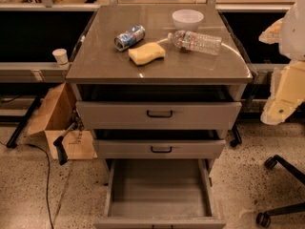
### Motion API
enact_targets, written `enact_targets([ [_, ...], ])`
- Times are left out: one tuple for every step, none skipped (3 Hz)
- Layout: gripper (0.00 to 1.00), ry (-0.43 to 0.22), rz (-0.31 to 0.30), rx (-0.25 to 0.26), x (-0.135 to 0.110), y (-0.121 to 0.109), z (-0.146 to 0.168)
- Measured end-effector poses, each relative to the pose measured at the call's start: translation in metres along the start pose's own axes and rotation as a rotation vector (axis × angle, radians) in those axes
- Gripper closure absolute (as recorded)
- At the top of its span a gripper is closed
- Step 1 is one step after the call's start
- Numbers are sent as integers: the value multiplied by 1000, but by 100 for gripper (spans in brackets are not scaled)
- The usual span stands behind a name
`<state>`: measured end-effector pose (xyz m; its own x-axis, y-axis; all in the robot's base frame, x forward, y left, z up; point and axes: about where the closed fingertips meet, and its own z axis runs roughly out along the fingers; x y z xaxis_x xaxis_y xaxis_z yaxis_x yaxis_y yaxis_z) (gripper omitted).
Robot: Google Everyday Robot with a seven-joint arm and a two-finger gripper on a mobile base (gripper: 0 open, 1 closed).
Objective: Place water bottle into bottom drawer
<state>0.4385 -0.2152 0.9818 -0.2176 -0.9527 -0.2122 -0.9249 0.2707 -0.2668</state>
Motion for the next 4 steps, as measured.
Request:
enact_targets([
  [0,-1,0,1,0,0,0],
  [0,-12,-16,7,-7,-15,2],
  [0,-62,-54,39,-25,-49,1],
  [0,-160,-112,40,-43,-74,1],
])
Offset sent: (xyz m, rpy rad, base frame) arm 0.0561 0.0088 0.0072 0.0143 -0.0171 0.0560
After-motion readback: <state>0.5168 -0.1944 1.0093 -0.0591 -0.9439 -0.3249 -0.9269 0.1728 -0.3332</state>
